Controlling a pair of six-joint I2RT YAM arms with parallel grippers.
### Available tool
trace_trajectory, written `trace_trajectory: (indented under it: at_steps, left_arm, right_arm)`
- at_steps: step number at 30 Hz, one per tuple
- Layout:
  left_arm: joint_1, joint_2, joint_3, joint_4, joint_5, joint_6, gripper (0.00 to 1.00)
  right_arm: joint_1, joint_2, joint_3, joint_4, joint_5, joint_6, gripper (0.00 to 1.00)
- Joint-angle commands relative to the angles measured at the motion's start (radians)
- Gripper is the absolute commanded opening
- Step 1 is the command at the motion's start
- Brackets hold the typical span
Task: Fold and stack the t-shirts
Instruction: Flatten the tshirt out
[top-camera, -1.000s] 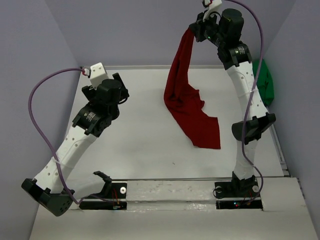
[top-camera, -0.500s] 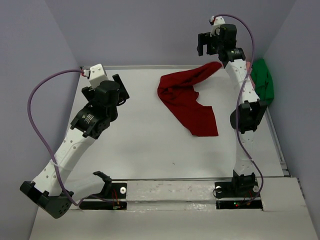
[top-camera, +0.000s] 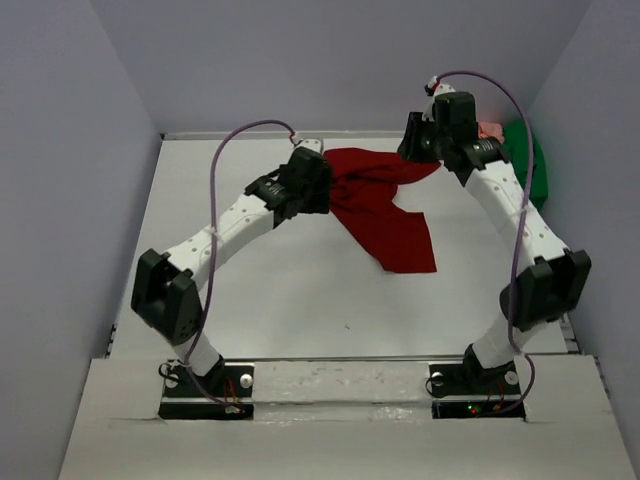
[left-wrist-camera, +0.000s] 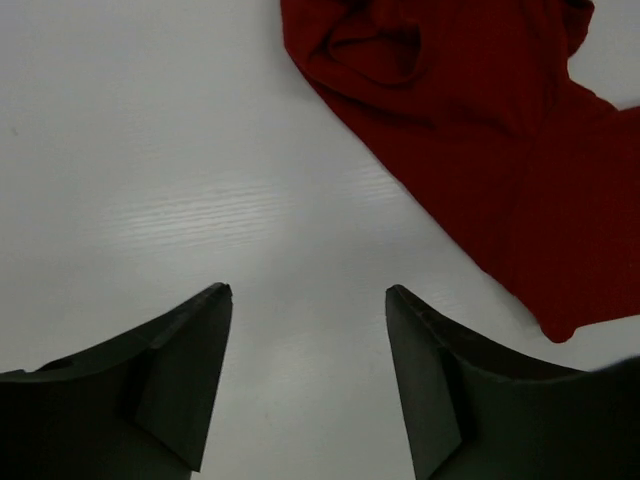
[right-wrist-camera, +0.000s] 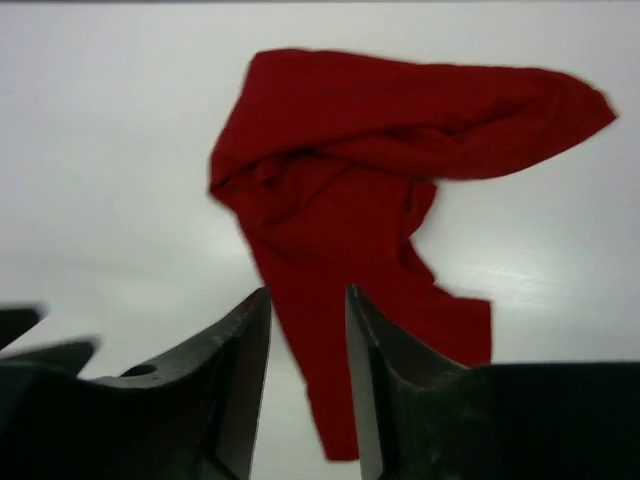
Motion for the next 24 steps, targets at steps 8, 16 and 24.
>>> trace_trajectory:
  at_steps: [8,16,24]
  left_arm:
    - [-0.013,0.375,0.511,-0.083,0.084,0.033,0.83]
    - [-0.001,0.551,0.691,-0.131,0.093,0.026,0.84]
    - [0.022,0.637,0.738,-0.165,0.111,0.020,0.68]
  right_arm:
    - [0.046,-0.187,-0.416,0.125,0.086,0.065,0.64]
    - [0.026,-0.197,-0.430,0.115,0.168,0.090,0.63]
    - [-0.008,-0.107,-0.346,0.046,0.267,0.099,0.61]
